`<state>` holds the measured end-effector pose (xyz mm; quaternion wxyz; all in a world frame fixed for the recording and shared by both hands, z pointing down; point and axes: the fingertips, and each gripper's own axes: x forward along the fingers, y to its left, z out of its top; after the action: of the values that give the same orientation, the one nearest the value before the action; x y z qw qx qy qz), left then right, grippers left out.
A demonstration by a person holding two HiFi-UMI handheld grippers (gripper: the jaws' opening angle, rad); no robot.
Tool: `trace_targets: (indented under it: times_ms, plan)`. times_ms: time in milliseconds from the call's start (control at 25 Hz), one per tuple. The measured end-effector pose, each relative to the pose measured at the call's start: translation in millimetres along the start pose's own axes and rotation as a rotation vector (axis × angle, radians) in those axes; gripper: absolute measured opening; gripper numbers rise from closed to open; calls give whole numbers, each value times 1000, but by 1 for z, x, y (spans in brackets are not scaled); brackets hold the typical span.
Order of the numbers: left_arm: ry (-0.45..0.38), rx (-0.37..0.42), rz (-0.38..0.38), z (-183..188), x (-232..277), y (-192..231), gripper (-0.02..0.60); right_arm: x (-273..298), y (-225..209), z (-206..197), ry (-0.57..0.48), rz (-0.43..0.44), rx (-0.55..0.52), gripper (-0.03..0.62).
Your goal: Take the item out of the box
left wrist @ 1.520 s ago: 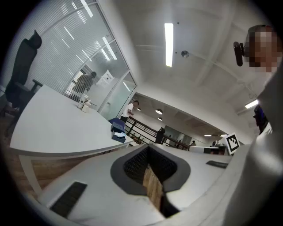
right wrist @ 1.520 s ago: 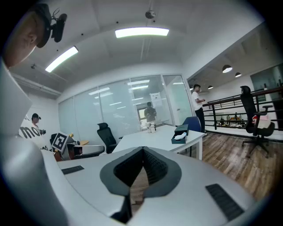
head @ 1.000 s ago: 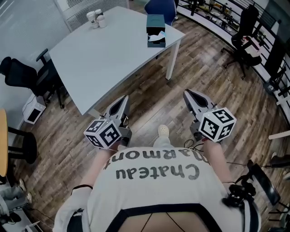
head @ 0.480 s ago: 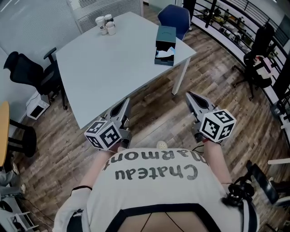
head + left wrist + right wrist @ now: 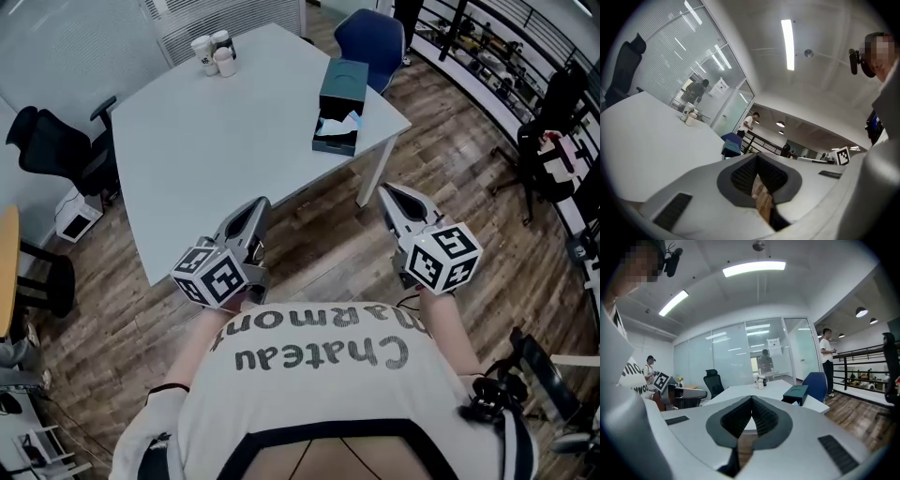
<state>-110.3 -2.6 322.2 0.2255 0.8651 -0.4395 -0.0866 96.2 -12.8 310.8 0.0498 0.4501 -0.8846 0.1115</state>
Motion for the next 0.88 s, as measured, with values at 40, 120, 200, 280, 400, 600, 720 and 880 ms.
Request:
trace_targets:
  times_ms: [40,120,200,280,400,600,720,880]
  plan:
    - [-6,-3,7,1,8,2,-2,3,-7,0,0,7,6,-2]
    - [-15,-9,21,2,21,5,-2,8,-22,1,-7,16,20,-2]
    - [-19,-13,35,2,34,8,-2,11,-36,3,-16,20,29,-2]
    - [-19,-17,47,2,46,11,-2,15,-48,5,-16,22,40,-2]
    - [-8,-13,37,3,63,9,-2,23,-62,6,-9,26,55,-2]
    - [18,3,21,3,75,8,-2,34,-70,4,-10,35,66,-2]
    - [35,-1,32,1,80,19,-2,42,-76,0,-12,30,72,-2]
    - [50,-21,33,-1,97,35,-2,59,-85,-5,-3,31,83,-2]
